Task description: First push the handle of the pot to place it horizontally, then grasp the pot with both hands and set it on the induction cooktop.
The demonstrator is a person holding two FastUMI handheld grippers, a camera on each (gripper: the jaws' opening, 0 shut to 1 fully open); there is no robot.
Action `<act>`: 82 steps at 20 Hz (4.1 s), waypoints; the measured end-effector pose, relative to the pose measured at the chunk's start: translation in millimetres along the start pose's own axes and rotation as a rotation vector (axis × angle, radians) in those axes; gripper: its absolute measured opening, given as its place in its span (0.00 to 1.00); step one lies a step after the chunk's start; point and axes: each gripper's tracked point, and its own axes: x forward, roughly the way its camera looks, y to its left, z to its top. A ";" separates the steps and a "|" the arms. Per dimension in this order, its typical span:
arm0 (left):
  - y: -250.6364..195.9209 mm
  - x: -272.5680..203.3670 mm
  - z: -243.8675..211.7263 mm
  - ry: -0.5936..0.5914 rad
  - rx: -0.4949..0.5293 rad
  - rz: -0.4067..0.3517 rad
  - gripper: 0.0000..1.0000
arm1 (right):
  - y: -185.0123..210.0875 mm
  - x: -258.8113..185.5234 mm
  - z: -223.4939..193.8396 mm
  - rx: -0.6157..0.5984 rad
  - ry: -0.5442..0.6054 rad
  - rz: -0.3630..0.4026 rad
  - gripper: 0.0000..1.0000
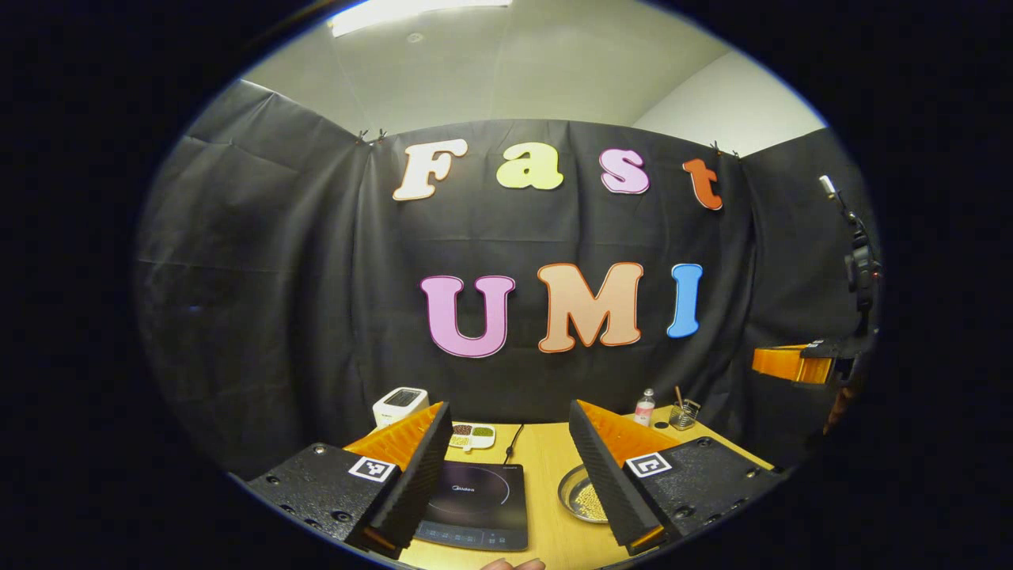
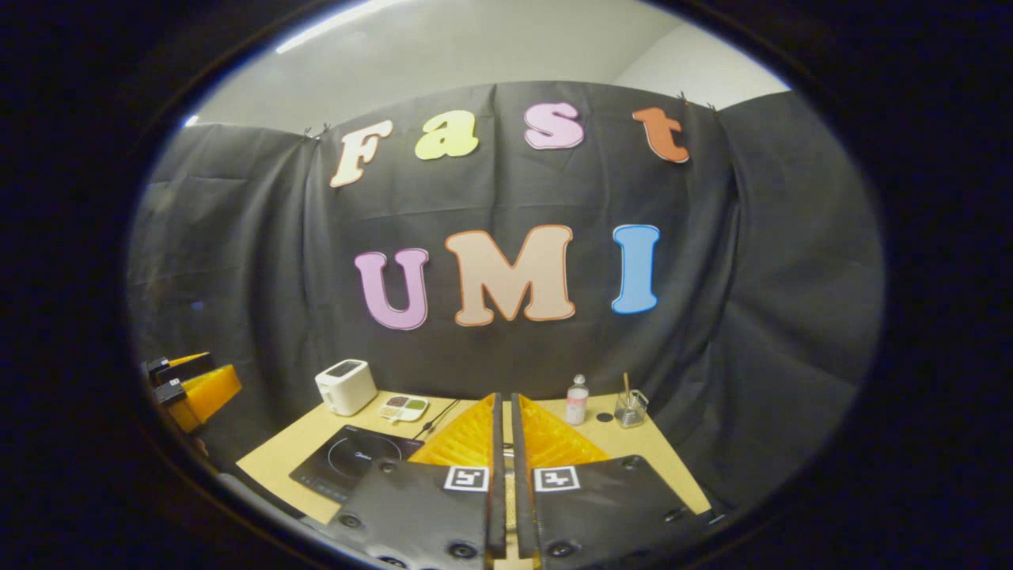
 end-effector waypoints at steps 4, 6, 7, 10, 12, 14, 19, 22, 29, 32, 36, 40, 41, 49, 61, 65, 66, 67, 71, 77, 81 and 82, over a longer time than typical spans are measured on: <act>4.3 -0.7 -10.6 0.007 -0.008 -0.042 0.94 | 19.8 -1.7 -34.5 0.038 0.120 0.052 0.00; 9.8 -0.9 -17.1 0.023 -0.025 -0.046 0.90 | 21.1 -2.9 -42.2 0.037 0.136 0.040 0.02; 13.0 -0.7 -21.1 0.027 -0.040 -0.045 0.94 | 21.6 -2.1 -47.5 0.041 0.147 0.031 0.02; 17.5 -0.5 -32.0 0.054 -0.078 -0.047 0.93 | 28.6 -0.7 -67.5 0.053 0.197 0.031 0.03; 24.1 0.6 -40.9 0.074 -0.089 -0.034 0.90 | 31.1 4.2 -83.5 0.053 0.240 0.035 0.03; 26.9 4.1 -46.4 0.086 -0.117 -0.021 0.90 | 36.1 11.8 -100.9 0.068 0.285 0.052 0.03; 27.7 13.9 -55.1 0.116 -0.116 0.011 0.91 | 47.4 34.2 -137.8 0.083 0.376 0.108 0.02; 26.2 22.6 -55.0 0.118 -0.094 0.034 0.93 | 58.8 46.5 -161.3 0.079 0.433 0.155 0.03; 18.0 52.4 -59.0 0.140 -0.057 0.062 0.91 | 64.4 74.7 -195.7 0.081 0.493 0.244 0.03; 20.0 63.1 -62.0 0.144 -0.040 0.070 0.91 | 65.6 80.6 -221.3 0.110 0.554 0.247 0.00; 25.7 88.6 -82.9 0.189 -0.053 0.004 0.91 | 69.8 85.7 -260.5 0.107 0.655 0.195 0.03; 41.7 120.4 -89.2 0.187 -0.044 -0.076 0.90 | 84.7 80.4 -292.3 0.162 0.749 0.110 0.00; 41.7 126.0 -93.7 0.193 -0.045 -0.108 0.91 | 88.7 80.8 -297.7 0.164 0.766 0.096 0.03; 49.3 157.9 -119.2 0.205 -0.061 -0.246 0.91 | 94.8 64.5 -359.6 0.112 0.925 -0.031 0.03; 58.3 172.5 -134.9 0.224 -0.083 -0.273 0.91 | 75.0 48.9 -407.0 0.083 1.080 -0.129 0.03; 61.8 173.2 -138.2 0.229 -0.090 -0.262 0.91 | 69.0 44.8 -410.4 0.035 1.105 -0.130 0.03; 62.0 173.2 -138.5 0.230 -0.090 -0.261 0.91 | 66.0 44.2 -411.5 0.030 1.108 -0.133 0.03; 61.2 173.5 -139.4 0.234 -0.090 -0.265 0.91 | 62.4 43.7 -411.5 0.027 1.110 -0.139 0.03; 60.0 175.1 -143.7 0.244 -0.083 -0.260 0.91 | 43.5 42.3 -411.6 0.005 1.113 -0.161 0.00; 44.4 178.0 -143.1 0.253 -0.062 -0.222 0.91 | 17.7 45.4 -410.9 0.045 1.117 -0.131 0.06; 24.3 177.7 -136.5 0.254 -0.030 -0.211 0.91 | -2.8 46.4 -411.3 0.038 1.120 -0.097 0.03; 20.0 177.0 -137.7 0.258 -0.029 -0.204 0.92 | -8.9 46.6 -412.2 0.037 1.120 -0.089 0.00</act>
